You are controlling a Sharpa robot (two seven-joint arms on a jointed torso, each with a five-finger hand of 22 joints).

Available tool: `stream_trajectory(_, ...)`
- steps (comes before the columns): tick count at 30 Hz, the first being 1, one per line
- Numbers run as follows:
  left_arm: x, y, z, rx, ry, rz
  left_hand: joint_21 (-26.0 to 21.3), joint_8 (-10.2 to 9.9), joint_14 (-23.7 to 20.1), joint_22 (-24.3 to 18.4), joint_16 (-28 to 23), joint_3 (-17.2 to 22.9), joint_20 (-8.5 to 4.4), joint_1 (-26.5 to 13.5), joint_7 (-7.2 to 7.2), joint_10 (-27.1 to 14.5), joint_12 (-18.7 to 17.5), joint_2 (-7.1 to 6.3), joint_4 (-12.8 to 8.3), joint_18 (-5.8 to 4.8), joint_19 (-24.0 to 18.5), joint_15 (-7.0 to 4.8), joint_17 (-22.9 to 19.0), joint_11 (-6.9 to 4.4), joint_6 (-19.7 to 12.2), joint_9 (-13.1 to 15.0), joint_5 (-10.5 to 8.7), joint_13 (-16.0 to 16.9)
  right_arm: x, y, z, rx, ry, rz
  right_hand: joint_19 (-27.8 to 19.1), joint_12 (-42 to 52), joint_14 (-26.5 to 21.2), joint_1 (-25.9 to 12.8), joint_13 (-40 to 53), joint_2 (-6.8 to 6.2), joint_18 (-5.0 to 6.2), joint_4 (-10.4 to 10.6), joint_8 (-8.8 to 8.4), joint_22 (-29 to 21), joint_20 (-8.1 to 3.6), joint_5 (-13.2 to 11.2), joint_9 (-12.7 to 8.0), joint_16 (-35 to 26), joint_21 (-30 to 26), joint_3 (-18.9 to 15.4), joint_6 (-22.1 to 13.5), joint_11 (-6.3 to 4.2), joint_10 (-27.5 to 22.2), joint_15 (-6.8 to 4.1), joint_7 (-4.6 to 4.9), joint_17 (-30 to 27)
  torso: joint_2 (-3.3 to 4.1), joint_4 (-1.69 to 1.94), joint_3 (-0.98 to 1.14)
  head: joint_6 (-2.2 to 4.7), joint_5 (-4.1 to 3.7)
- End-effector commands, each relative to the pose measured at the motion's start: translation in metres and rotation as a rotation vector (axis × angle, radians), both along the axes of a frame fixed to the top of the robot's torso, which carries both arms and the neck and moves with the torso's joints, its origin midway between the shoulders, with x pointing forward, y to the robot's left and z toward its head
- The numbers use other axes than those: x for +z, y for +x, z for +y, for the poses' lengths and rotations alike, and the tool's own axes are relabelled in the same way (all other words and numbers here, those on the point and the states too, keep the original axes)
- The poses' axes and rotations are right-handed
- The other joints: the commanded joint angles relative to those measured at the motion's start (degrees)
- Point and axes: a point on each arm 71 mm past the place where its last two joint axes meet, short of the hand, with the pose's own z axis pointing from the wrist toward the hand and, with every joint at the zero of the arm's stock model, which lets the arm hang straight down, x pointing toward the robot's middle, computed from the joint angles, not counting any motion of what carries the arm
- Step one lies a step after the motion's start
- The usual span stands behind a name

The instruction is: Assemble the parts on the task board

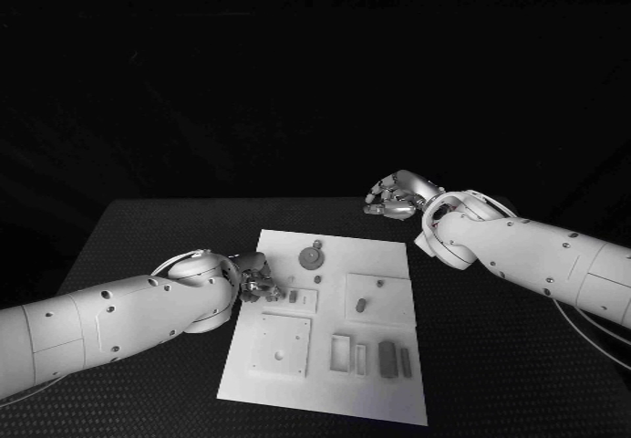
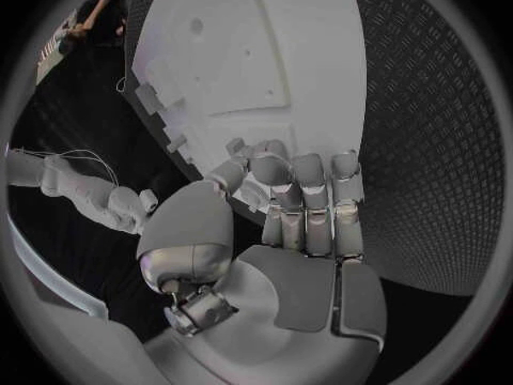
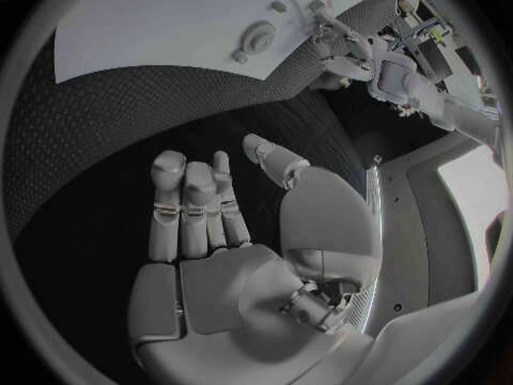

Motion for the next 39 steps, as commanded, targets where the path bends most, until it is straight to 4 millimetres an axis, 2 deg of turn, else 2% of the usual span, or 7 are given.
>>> stream_trajectory(1, -0.002, -0.002, -0.004, -0.018, 0.000, 0.021, 0.32, 0.27, 0.22, 1.21, 0.28, -0.08, -5.98, -0.28, -1.57, -0.28, 0.35, -0.92, 0.54, -0.10, 0.30, -0.03, 0.11, -0.20, 3.70, 0.00, -0.14, 0.09, -0.001, 0.000, 0.001, 0.014, -0.004, 0.004, -0.03, 0.20, -0.09, -0.20, -0.10, 0.20, 2.61, 0.09, -0.39, 0.01, -0.55, 0.25, -0.06, -0.27, -0.24, -0.30, 0.05, 0.21, -0.35, 0.33, 0.34, -0.05, 0.00, 0.01, -0.03, 0.00, 0.00)
stream_trajectory(9, -0.002, 0.000, -0.001, 0.002, 0.003, 0.006, 0.47, 0.57, 0.11, 1.18, 0.50, -0.21, -6.03, -1.02, -1.59, -0.44, 0.68, -1.84, 1.68, -0.06, 0.32, -0.10, 0.11, -0.24, 3.53, 0.11, -0.29, 0.10, -0.001, 0.000, 0.001, 0.013, -0.004, 0.003, -0.03, 0.21, -0.09, -0.21, -0.11, 0.21, 2.61, 0.09, -0.40, 0.01, -0.55, 0.26, -0.07, -0.28, -0.25, -0.32, 0.06, 0.21, -0.35, 0.33, 0.34, -0.06, 0.00, 0.02, -0.05, 0.05, -0.03)
stream_trajectory(13, -0.001, 0.002, 0.002, 0.016, 0.003, -0.006, 0.70, 1.02, 0.00, 1.18, 1.01, -0.18, -6.10, -2.85, -1.67, -0.46, 1.19, -4.81, 4.69, 0.07, 0.25, -0.13, 0.29, -0.31, 3.38, 0.42, -0.41, 0.24, -0.001, 0.000, 0.001, 0.013, -0.004, 0.003, -0.02, 0.22, -0.09, -0.22, -0.12, 0.21, 2.61, 0.09, -0.40, 0.01, -0.55, 0.26, -0.08, -0.28, -0.26, -0.32, 0.06, 0.21, -0.35, 0.33, 0.34, -0.06, 0.00, 0.00, -0.05, 0.05, -0.06)
stream_trajectory(16, -0.001, 0.002, 0.003, 0.019, 0.004, -0.007, 0.91, 1.25, -0.15, 1.20, 1.25, -0.28, -6.09, -3.81, -1.68, -0.55, 1.42, -5.74, 6.43, 0.09, 0.20, -0.16, 0.35, -0.32, 3.27, 0.58, -0.41, 0.30, -0.001, 0.000, 0.001, 0.013, -0.004, 0.003, -0.02, 0.22, -0.09, -0.23, -0.12, 0.20, 2.61, 0.09, -0.40, 0.01, -0.55, 0.26, -0.08, -0.28, -0.26, -0.33, 0.06, 0.21, -0.35, 0.33, 0.34, -0.06, 0.03, 0.00, -0.06, 0.03, -0.13)
stream_trajectory(23, 0.000, 0.004, 0.004, 0.025, -0.003, -0.014, 1.18, 1.58, -0.46, 1.20, 1.57, -2.62, -6.14, -5.20, -1.71, -0.85, 1.73, -5.80, 7.23, 0.23, -0.26, -0.26, 0.42, -0.35, 2.90, 0.88, -0.39, 0.37, -0.001, 0.000, 0.001, 0.013, -0.004, 0.004, -0.02, 0.22, -0.09, -0.24, -0.13, 0.20, 2.61, 0.09, -0.41, 0.01, -0.55, 0.26, -0.08, -0.28, -0.27, -0.34, 0.06, 0.21, -0.36, 0.33, 0.34, -0.07, 0.01, 0.00, -0.06, -0.01, -0.18)
stream_trajectory(28, 0.001, 0.005, 0.004, 0.031, -0.013, -0.020, 1.22, 1.73, -0.55, 1.10, 1.64, -2.70, -6.25, -5.63, -1.76, -0.94, 1.82, -6.60, 8.50, 0.38, -0.32, -0.40, 0.36, -0.42, 2.75, 0.97, -0.38, 0.33, -0.001, 0.000, 0.001, 0.013, -0.004, 0.004, -0.02, 0.23, -0.09, -0.25, -0.14, 0.21, 2.61, 0.09, -0.41, 0.01, -0.55, 0.27, -0.09, -0.29, -0.27, -0.35, 0.06, 0.21, -0.36, 0.33, 0.34, -0.07, 0.00, 0.01, -0.06, -0.01, -0.24)
stream_trajectory(39, 0.006, 0.008, 0.006, 0.051, -0.052, -0.022, 1.30, 1.83, -0.62, 1.09, 1.68, -2.51, -6.30, -5.36, -1.76, -1.02, 1.86, -7.12, 9.31, 0.45, -0.34, -0.52, 0.31, -0.43, 2.60, 1.05, -0.38, 0.27, -0.002, 0.000, 0.000, 0.012, -0.005, 0.005, -0.01, 0.24, -0.09, -0.25, -0.16, 0.22, 2.61, 0.09, -0.42, 0.01, -0.55, 0.30, -0.10, -0.29, -0.28, -0.35, 0.07, 0.20, -0.36, 0.32, 0.34, -0.08, 0.00, 0.00, -0.02, -0.05, -0.31)
